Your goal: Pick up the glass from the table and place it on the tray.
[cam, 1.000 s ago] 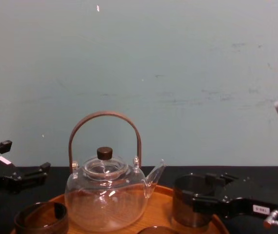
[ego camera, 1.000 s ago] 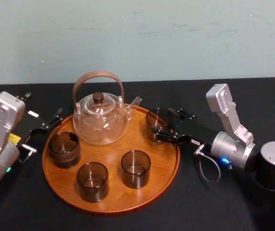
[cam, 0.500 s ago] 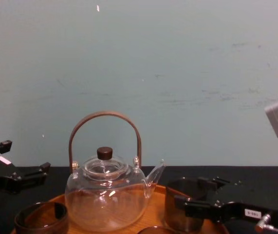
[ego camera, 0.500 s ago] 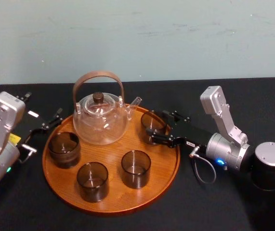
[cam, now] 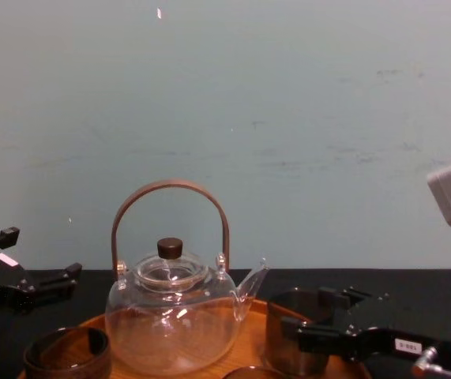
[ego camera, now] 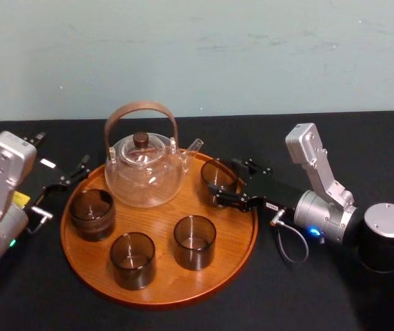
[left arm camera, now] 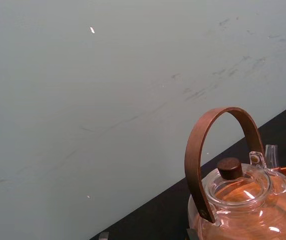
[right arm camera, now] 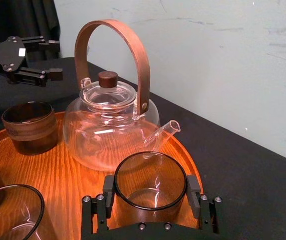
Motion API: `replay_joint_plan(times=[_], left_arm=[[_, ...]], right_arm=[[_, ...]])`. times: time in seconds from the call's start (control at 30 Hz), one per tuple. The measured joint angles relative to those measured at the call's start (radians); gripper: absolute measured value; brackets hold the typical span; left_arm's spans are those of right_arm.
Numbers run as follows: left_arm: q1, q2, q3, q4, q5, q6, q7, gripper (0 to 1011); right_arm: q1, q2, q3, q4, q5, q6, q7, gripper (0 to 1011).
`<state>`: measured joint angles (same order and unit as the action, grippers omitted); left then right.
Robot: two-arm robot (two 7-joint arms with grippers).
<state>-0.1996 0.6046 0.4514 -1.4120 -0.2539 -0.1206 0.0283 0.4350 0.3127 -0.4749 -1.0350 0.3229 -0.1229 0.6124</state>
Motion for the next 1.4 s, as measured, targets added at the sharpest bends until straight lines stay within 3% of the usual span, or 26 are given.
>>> replay_joint_plan(times=[0.1, 0.27, 0.87, 1.4], left_arm=[[0.000, 0.000, 0.000, 0.000, 0.000, 0.000, 0.000, 1001], [0.000, 0.000, 0.000, 0.000, 0.000, 0.000, 0.000, 1002], [0.000, 0.000, 0.000, 0.000, 0.000, 0.000, 0.000, 1001], [0.000, 0.000, 0.000, 0.000, 0.000, 0.000, 0.000, 1001]], right_arm=[[0.000, 0.000, 0.000, 0.000, 0.000, 0.000, 0.000, 888], [0.000, 0.001, 0.001, 0.000, 0.000, 0.000, 0.000, 999], [-0.011, 0.010, 0.010, -0.012, 0.026, 0.000, 0.017, 1002], [-0.114, 0.089, 0.045, -0.221, 0.016, -0.019, -0.045, 1002]])
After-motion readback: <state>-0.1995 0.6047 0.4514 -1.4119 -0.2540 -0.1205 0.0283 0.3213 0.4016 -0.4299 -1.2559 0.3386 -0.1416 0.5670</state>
